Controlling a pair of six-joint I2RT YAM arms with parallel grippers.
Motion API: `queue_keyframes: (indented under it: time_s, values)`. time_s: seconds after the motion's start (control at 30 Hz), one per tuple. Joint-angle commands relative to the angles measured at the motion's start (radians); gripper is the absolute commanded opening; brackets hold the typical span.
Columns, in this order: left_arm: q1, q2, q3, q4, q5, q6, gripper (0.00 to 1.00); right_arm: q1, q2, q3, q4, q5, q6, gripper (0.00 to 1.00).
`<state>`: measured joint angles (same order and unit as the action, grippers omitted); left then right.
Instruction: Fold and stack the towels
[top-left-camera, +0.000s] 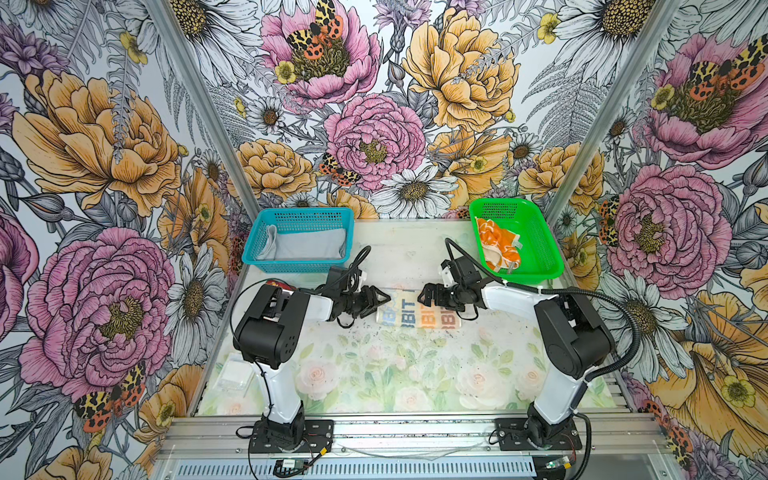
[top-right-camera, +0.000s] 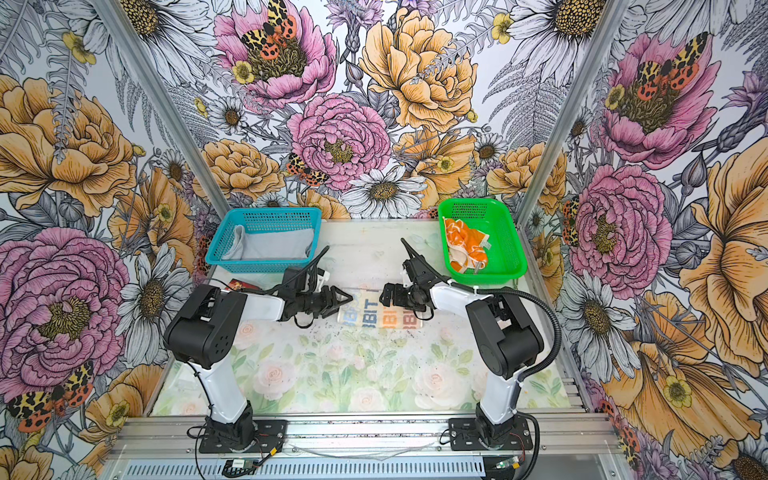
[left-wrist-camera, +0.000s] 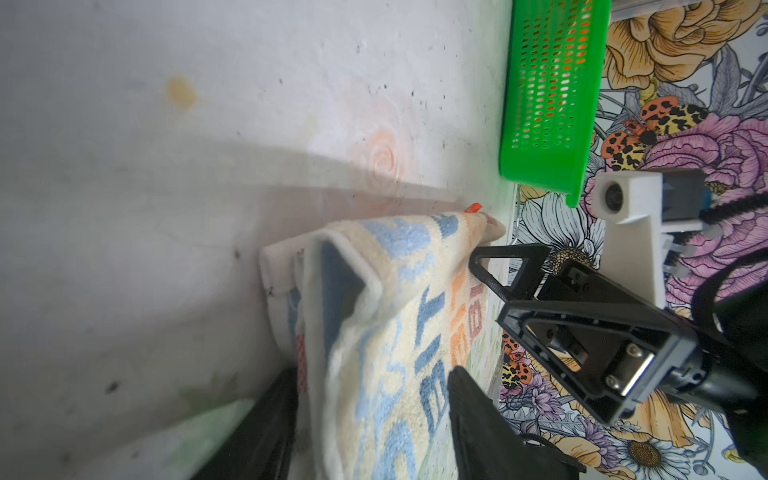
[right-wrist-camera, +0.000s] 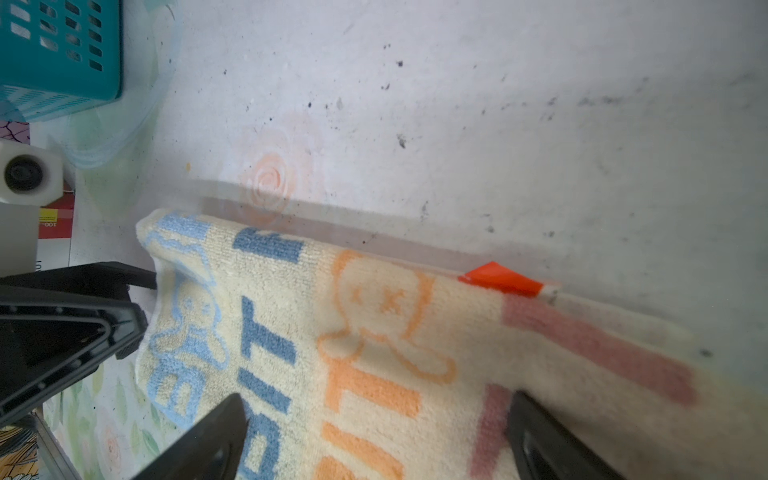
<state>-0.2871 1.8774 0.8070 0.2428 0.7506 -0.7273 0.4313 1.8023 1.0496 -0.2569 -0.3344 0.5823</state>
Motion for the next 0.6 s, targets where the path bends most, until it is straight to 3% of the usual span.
queue_keyframes:
  time_s: [0.0, 0.2, 0.57]
  values:
    - [-0.021, 0.100, -0.059, 0.051, -0.011, -0.078, 0.60, 0.002, 0.032, 0.016, 0.003, 0.003, -0.004, 0.99]
    - [-0.043, 0.173, -0.054, 0.288, 0.030, -0.198, 0.55, 0.008, 0.028, 0.012, 0.002, 0.001, 0.001, 0.99]
    - [-0.055, 0.168, -0.033, 0.419, 0.040, -0.267, 0.45, 0.007, 0.019, 0.006, -0.001, -0.003, 0.005, 0.99]
